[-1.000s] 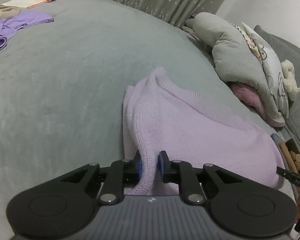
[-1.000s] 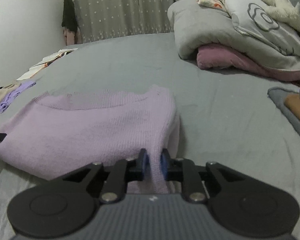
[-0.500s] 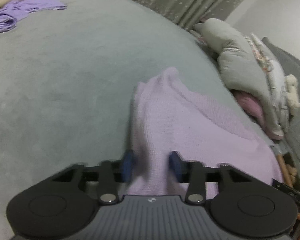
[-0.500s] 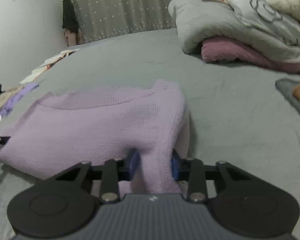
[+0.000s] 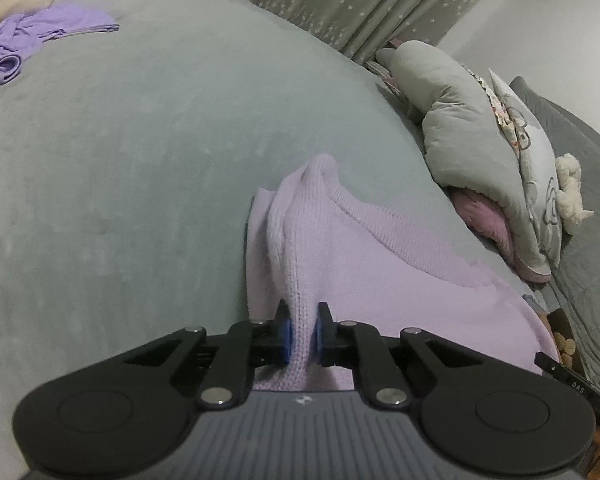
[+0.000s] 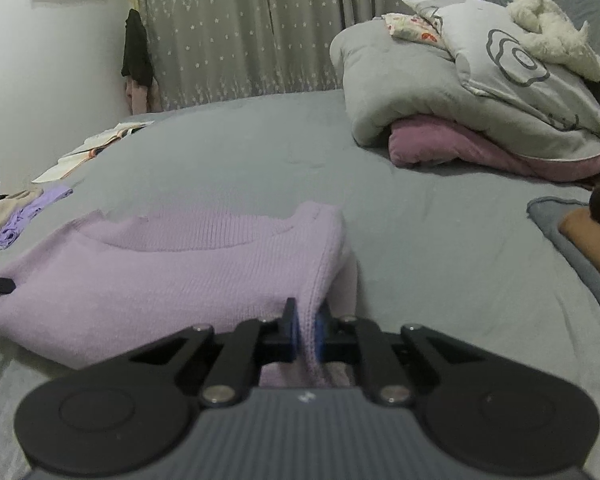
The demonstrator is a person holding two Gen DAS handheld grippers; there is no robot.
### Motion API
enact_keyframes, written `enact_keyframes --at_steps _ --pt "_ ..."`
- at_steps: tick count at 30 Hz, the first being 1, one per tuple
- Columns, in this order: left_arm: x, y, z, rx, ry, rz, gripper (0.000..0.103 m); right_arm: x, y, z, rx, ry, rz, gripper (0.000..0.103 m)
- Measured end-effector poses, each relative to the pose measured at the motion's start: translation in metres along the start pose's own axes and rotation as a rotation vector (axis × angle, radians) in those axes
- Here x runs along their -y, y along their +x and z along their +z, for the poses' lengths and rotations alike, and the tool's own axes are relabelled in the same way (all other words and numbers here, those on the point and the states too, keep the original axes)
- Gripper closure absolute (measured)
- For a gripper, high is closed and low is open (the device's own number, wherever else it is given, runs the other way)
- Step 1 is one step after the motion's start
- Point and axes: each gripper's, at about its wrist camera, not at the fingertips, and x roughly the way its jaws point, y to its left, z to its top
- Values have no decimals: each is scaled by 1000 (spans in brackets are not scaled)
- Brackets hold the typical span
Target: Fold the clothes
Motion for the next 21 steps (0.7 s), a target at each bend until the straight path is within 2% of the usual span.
enact_keyframes --at_steps 4,7,9,11,15,19,21 --pt "-8 13 -5 -39 -11 11 90 0 18 -8 -86 -17 -24 96" --pt "-14 10 -3 -40 -20 3 83 3 20 -9 -99 0 -22 94" --pt "-18 6 -1 -30 -12 23 71 7 20 -8 -102 17 -28 90" --pt "-19 5 -1 -24 -7 35 62 11 20 -9 -103 19 -42 74" --pt "-25 3 0 -11 -22 72 38 17 20 -10 -103 36 -58 62" --pt "-32 -1 2 4 -70 91 35 22 18 -11 -94 37 -100 37" --pt "-36 -9 3 37 -103 99 34 24 16 -12 -89 40 -114 30"
